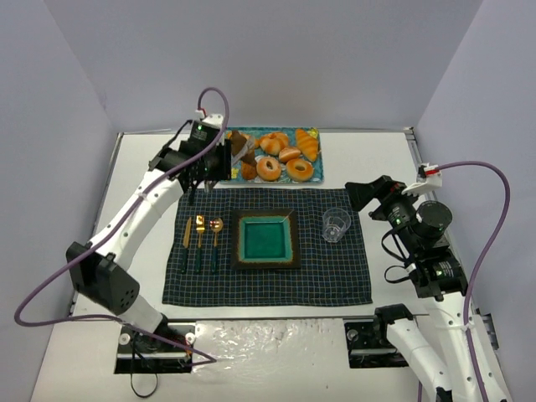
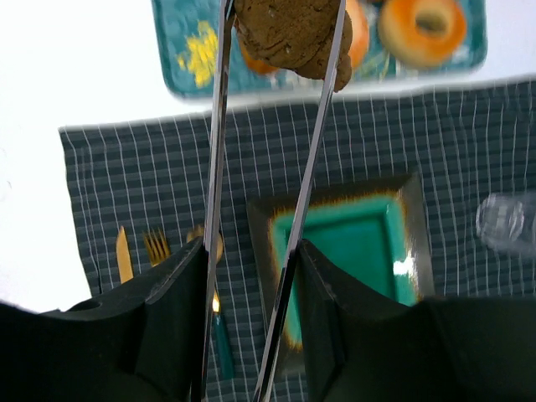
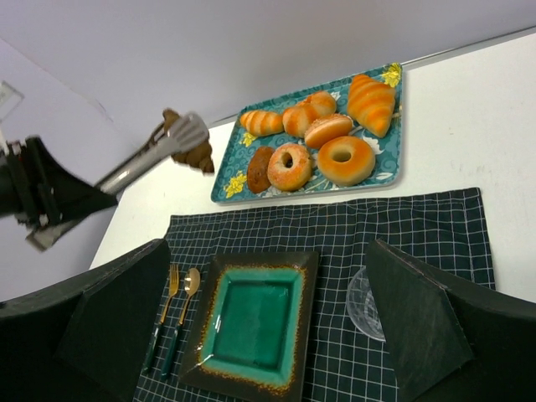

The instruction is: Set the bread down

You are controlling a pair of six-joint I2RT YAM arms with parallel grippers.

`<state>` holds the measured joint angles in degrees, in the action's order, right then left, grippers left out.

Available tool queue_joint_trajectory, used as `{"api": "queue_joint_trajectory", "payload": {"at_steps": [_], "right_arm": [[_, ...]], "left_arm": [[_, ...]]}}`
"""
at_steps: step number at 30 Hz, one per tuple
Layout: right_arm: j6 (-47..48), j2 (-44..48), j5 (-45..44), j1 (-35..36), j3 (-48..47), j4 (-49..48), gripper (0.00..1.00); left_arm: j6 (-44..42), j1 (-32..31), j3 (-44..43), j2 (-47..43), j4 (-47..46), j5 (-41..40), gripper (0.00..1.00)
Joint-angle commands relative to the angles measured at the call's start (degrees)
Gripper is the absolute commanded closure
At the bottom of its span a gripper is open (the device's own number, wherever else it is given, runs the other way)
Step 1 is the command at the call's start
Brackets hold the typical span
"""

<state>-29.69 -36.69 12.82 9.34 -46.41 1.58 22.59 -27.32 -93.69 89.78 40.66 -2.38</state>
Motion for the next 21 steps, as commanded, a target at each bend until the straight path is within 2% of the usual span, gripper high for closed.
{"api": "queue_joint_trajectory", "payload": {"at_steps": [1, 9, 21], "right_arm": [[1.0, -0.6, -1.1, -0.1, -1.8, -4.0, 0.00], [1.2, -0.7, -1.5, 0.0, -1.5, -4.1, 0.00], [1.4, -0.7, -2.3, 0.0, -0.4, -4.3, 0.00]], "left_arm": [[0.4, -5.1, 5.8, -8.8, -1.0, 0.3, 0.76], [4.0, -12.7, 15.6, -16.6, -1.1, -0.3, 0.76], [9.4, -22.8, 25.2, -19.5, -1.6, -4.3, 0.76]]}}
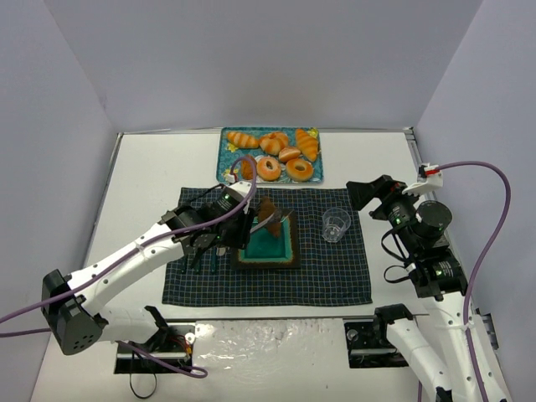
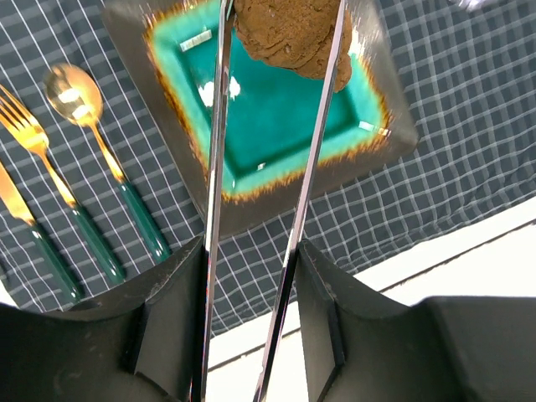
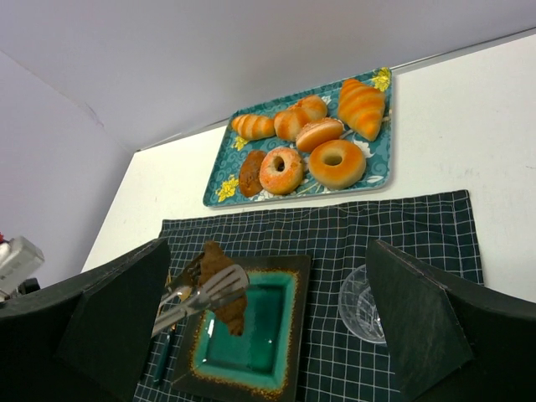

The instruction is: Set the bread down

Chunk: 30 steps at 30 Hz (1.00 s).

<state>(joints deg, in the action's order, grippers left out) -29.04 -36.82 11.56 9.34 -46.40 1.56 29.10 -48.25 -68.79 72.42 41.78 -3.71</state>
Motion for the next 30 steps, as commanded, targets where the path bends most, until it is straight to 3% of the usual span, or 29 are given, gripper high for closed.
{"api": "queue_joint_trajectory", "payload": {"at_steps": [1, 21, 30], "right_arm": [[0.8, -0.6, -1.2, 0.0, -0.4, -4.3, 0.00], [0.1, 0.2, -1.2, 0.0, 1.2, -4.7, 0.00], [0.0, 0.3, -1.2, 0.1, 1.1, -4.8, 0.00]], "left_arm": [[3.2, -2.6, 0.8, -2.3, -2.6, -3.6, 0.76], [6.3, -4.5, 5.5, -2.1, -2.6, -4.3, 0.71], [6.5, -5.2, 5.1, -1.6, -1.9, -4.9, 0.60]]}}
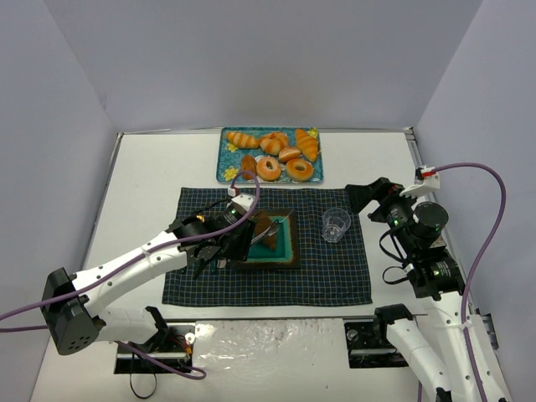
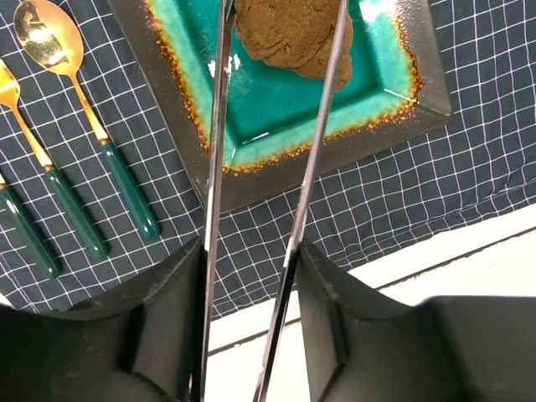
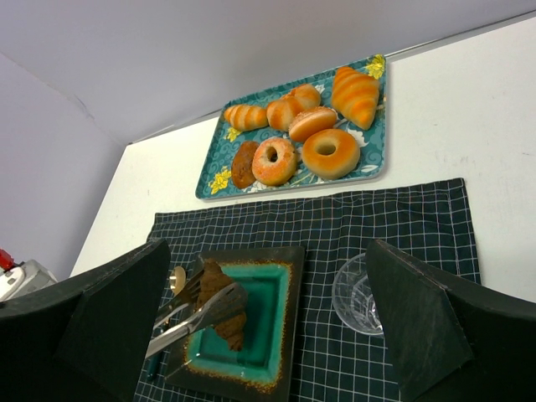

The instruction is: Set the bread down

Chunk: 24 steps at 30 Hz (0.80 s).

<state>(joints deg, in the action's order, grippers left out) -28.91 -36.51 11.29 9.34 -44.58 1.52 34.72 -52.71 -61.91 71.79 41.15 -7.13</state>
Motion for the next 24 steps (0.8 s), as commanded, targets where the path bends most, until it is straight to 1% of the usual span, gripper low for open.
{"api": "queue_joint_trajectory", "payload": {"at_steps": [1, 9, 16, 24], "right_arm": [[-0.1, 0.0, -1.0, 0.1, -0.8, -4.8, 0.00], [-0.1, 0.2, -0.8, 0.0, -0.9, -4.7, 0.00], [0.1, -0.4, -0.7, 0.0, -1.3, -4.8, 0.00], [0.1, -0.7, -0.6, 0.1, -1.4, -5.2, 0.00]], "left_arm": [[0.9, -0.8, -1.8, -1.0, -1.2, -1.6, 0.59], [1.3, -2.0, -2.3, 0.1, -0.2, -3.1, 0.55], [1.4, -2.7, -3.5, 0.9, 0.9, -4.7, 0.55], [2.0, -4.4, -4.6, 0.0, 2.1, -9.4, 0.54]]}}
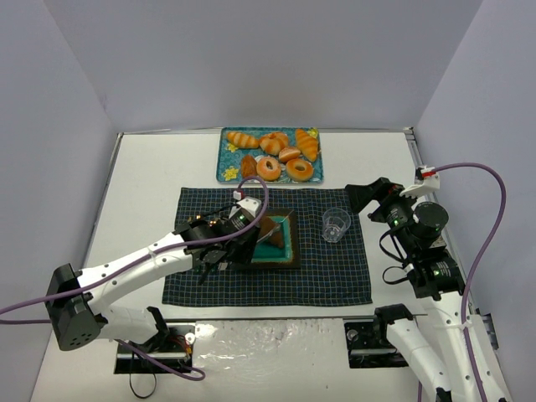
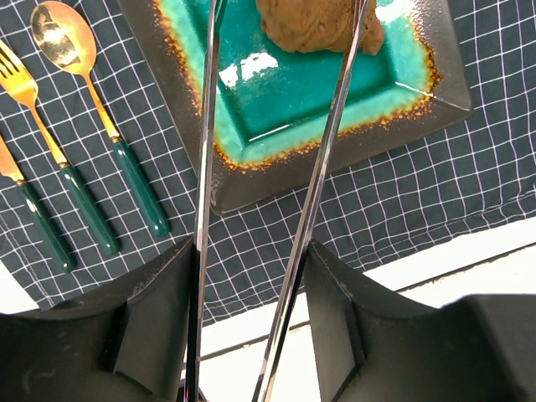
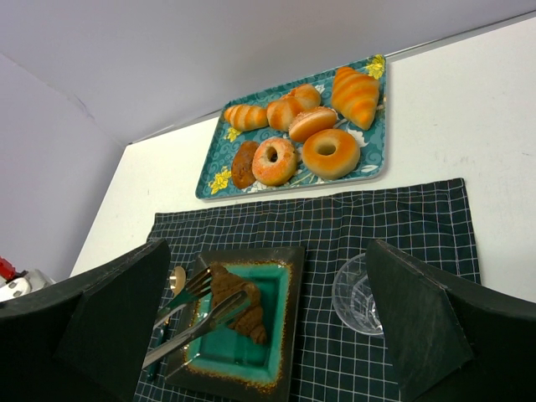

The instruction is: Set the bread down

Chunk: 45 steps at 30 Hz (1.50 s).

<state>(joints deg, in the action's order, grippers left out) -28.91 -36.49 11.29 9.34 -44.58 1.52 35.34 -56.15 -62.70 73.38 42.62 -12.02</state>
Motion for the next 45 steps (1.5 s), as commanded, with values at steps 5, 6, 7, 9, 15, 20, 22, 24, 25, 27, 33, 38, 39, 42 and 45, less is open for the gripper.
{"api": "queue_joint_trajectory", "payload": {"at_steps": [5, 6, 7, 9, 15, 20, 22, 24, 25, 27, 33, 38, 39, 42, 45], "right_arm": [[-0.1, -0.5, -0.6, 0.0, -0.9, -5.2, 0.00], [-0.1, -0.4, -0.6, 0.0, -0.8, -5.2, 0.00], [0.0, -0.2, -0.6, 0.1, -0.8, -5.2, 0.00], [-0.1, -0.1, -0.7, 0.0, -0.8, -5.1, 0.00], [-0.3, 0.2, -0.6, 0.1, -0.8, -5.1, 0.00], [-0.4, 0.1, -0.1, 0.0, -0.9, -5.1, 0.00], [-0.2, 0.0, 0.1, 0.1, -1.1, -5.2, 0.00], [0.1, -0.2, 0.3, 0.0, -1.2, -5.2, 0.00], [0.1, -0.2, 0.3, 0.0, -1.3, -5.2, 0.00], [0.2, -0.2, 0.5, 0.0, -1.4, -5.2, 0.00], [0.6, -0.5, 0.8, 0.0, -1.9, -5.1, 0.00], [0.6, -1.1, 1.4, 0.1, -2.3, -5.3, 0.00], [0.6, -1.1, 1.5, 0.1, -2.4, -5.3, 0.00], [0.5, -0.9, 1.4, 0.0, -2.2, -5.4, 0.00], [0.6, -0.6, 1.3, 0.1, -1.9, -5.3, 0.00]], "left_arm": [[1.4, -1.0, -5.8, -3.1, 1.2, -4.3, 0.54], [1.3, -1.0, -6.5, -3.3, 1.3, -4.0, 0.54], [1.2, -1.0, -7.1, -3.4, 1.3, -3.9, 0.53], [1.0, -1.0, -8.0, -3.8, 1.5, -3.8, 0.53], [0.9, -0.9, -10.8, -4.2, 2.9, -5.8, 0.52], [-0.7, 1.1, -16.0, -1.8, 4.2, -9.1, 0.50], [-2.2, 3.0, -18.0, -0.9, 4.2, -9.2, 0.50], [-3.7, 8.0, -19.4, -0.2, 3.7, -8.3, 0.50], [-4.6, 9.6, -20.1, 0.1, 3.1, -7.0, 0.50], [-6.0, 14.6, -21.2, 0.7, 2.2, -5.4, 0.50], [-10.7, 24.9, -26.7, 5.1, 1.3, -4.5, 0.50], [-12.2, 33.5, -29.2, 10.3, -1.5, -3.7, 0.50], [-12.1, 35.1, -29.5, 11.5, -2.3, -3.1, 0.50], [-12.2, 41.3, -30.7, 14.7, -4.1, -0.8, 0.50], [-13.1, 45.5, -32.7, 18.2, -5.3, 0.1, 0.50]]}}
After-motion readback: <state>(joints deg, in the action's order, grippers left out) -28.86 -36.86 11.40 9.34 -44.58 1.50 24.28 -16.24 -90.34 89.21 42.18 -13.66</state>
